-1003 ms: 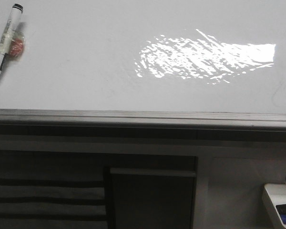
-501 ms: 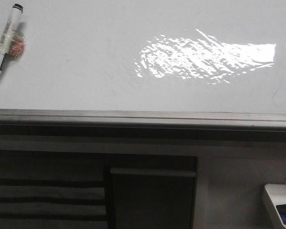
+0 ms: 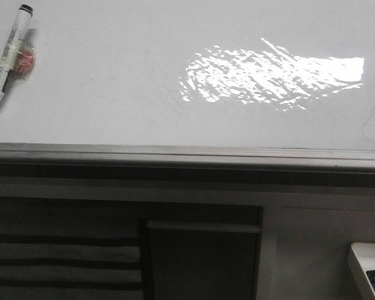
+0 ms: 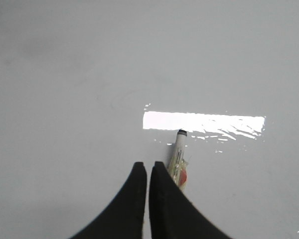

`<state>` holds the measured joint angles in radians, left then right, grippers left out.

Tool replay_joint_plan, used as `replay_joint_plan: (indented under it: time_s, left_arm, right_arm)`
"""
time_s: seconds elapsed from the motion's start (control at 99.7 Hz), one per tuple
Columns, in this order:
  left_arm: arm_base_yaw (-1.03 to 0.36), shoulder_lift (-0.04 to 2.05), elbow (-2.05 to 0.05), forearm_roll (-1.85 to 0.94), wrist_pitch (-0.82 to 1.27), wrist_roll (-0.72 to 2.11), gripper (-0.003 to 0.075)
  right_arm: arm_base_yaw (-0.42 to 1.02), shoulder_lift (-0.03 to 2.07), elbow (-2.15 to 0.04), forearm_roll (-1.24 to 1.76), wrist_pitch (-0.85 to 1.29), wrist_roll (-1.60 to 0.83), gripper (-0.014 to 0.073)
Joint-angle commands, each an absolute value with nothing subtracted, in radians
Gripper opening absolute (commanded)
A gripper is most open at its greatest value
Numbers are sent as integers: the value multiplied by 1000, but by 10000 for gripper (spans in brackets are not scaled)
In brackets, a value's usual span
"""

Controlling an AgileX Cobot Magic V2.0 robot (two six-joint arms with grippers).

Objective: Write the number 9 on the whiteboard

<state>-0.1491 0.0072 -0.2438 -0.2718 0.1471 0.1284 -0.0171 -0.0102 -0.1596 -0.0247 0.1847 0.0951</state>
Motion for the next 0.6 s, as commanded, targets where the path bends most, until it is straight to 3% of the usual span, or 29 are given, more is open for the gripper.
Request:
replay_joint_plan:
  time_s: [0.0, 0.271, 0.592]
  left_arm:
    - [-146, 85, -371, -228, 167, 125, -20]
    - [-146, 302, -565, -185, 228, 125, -20]
    - [-146, 355, -545, -181, 233, 125, -20]
  right_arm:
    - [-25, 33, -266, -40, 195, 86, -72]
    - [-25, 224, -435, -111, 326, 86, -72]
    - [-25, 278, -438, -111, 323, 86, -72]
